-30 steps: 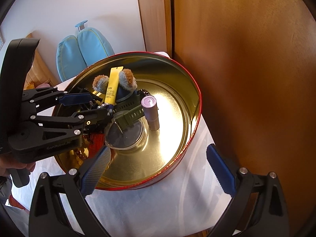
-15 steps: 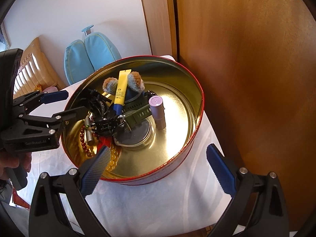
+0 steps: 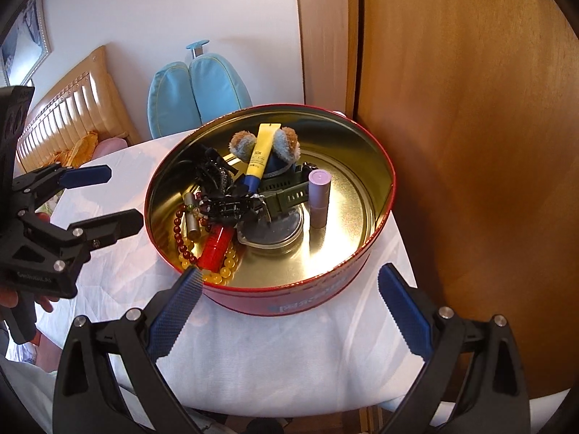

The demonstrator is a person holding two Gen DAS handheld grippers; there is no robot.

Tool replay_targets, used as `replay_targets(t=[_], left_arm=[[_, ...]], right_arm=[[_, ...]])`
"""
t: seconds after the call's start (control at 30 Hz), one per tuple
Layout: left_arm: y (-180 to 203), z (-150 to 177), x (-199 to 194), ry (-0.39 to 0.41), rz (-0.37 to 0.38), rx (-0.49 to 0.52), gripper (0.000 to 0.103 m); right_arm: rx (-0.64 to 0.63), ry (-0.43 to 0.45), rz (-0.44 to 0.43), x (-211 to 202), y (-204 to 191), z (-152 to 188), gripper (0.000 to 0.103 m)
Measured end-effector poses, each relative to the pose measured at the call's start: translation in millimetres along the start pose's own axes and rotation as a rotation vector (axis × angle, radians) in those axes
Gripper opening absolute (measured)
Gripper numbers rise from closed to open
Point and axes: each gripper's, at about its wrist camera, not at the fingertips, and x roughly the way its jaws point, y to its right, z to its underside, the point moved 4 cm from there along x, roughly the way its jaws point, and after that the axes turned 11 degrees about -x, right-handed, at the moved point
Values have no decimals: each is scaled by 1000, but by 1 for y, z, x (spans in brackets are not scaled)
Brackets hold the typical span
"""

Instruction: Organize jewelry

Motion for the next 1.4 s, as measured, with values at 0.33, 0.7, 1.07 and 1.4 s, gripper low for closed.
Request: replay_targets(t=[0.33, 0.7, 1.07, 1.4], left_arm=[[-10, -7, -1, -29, 9, 155, 96], [-32, -11, 21, -69, 52, 174, 96], [-23, -11, 26, -77, 77, 220, 96], [-22, -14, 27, -79, 90, 195, 96]], right_arm=[[-20, -28, 93, -3, -17, -13, 99], [13, -129, 131, 21, -35, -15, 99], [31, -136, 168, 17, -34, -16, 99], [25, -132, 162, 18, -35, -17, 99]])
